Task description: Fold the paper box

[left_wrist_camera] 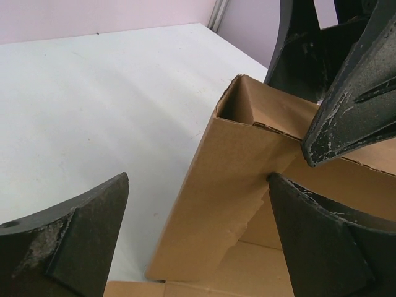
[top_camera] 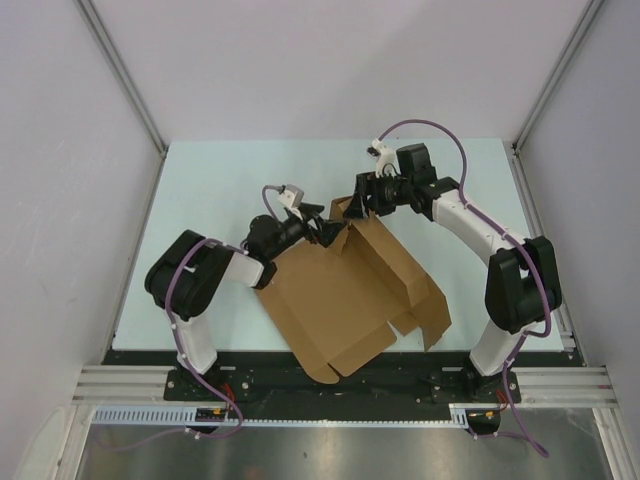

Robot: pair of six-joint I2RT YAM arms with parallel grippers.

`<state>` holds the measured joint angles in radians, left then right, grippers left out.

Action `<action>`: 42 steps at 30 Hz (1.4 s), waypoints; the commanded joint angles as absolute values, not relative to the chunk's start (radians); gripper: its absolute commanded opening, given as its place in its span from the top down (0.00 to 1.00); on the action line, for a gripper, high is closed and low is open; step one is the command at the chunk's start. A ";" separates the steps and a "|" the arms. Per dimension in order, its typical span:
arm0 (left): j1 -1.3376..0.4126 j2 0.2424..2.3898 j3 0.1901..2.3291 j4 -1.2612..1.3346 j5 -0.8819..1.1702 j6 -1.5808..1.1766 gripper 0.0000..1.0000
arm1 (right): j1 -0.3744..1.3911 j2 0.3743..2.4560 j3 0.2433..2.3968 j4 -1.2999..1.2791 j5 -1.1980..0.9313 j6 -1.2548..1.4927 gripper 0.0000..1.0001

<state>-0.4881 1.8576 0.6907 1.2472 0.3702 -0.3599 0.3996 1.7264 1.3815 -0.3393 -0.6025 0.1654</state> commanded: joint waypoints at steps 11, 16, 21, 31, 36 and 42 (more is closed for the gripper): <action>-0.434 1.824 0.745 1.170 0.442 -0.293 0.14 | 0.437 1.756 1.408 -0.397 -0.802 0.172 0.28; -0.434 1.845 0.756 1.201 0.472 -0.317 0.39 | 0.442 1.769 1.424 -0.411 -0.827 0.160 0.28; -0.434 1.852 0.747 1.236 0.477 -0.336 0.60 | 0.445 1.772 1.430 -0.422 -0.831 0.152 0.28; -0.437 1.841 0.724 1.249 0.488 -0.348 0.78 | 0.460 1.773 1.431 -0.442 -0.836 0.135 0.28; -0.443 1.829 0.715 1.232 0.471 -0.347 0.36 | 0.476 1.779 1.430 -0.451 -0.841 0.129 0.28; -0.443 1.815 0.710 1.209 0.442 -0.331 0.17 | 0.482 1.778 1.431 -0.456 -0.845 0.124 0.28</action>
